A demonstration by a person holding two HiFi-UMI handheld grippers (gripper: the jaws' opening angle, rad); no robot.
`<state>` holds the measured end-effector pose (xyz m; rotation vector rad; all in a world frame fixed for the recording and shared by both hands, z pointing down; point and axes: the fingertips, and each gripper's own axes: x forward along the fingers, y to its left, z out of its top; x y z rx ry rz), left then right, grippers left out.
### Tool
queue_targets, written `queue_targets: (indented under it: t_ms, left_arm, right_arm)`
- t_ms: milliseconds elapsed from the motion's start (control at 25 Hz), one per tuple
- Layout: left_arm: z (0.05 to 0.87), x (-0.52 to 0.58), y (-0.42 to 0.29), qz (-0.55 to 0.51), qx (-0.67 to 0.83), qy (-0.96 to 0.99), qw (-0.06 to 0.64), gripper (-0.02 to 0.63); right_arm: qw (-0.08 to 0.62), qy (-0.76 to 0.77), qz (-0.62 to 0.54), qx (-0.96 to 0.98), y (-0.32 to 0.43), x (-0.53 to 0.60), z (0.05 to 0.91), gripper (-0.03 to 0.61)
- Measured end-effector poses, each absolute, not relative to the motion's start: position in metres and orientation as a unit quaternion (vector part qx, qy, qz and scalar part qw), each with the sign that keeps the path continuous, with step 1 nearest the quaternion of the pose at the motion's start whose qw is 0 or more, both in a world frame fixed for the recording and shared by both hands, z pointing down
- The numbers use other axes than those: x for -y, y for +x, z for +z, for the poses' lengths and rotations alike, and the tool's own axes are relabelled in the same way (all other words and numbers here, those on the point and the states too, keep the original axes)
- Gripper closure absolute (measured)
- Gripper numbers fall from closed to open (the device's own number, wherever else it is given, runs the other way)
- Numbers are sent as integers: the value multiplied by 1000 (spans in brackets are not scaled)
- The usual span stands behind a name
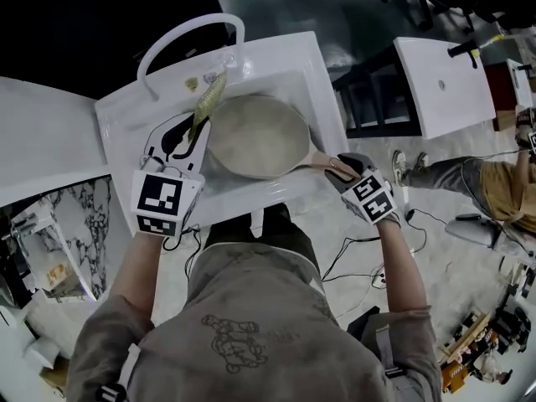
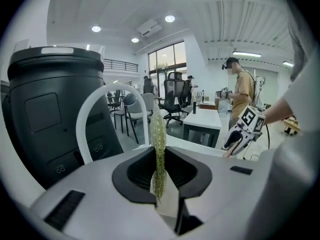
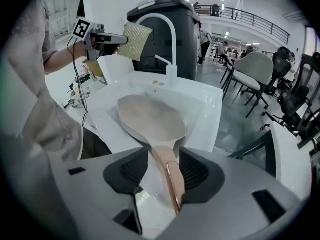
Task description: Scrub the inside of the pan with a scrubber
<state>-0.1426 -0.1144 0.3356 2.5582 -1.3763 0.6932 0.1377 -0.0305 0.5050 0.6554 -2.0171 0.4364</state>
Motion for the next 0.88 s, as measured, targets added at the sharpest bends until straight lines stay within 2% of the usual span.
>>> queue_targets:
  t_ms: [200, 400, 880]
  left_arm:
    - [371, 125, -132, 297, 434, 848, 68, 549]
    - [410, 137, -124, 396, 395, 829, 9, 549]
    - [507, 158, -110, 525, 277, 805, 2, 549]
  right_arm:
    - [495, 224, 191, 817, 155, 28, 531, 396]
    - [498, 188, 203, 822, 159, 27, 544, 394]
    - [491, 142, 241, 825, 165, 18, 561, 394]
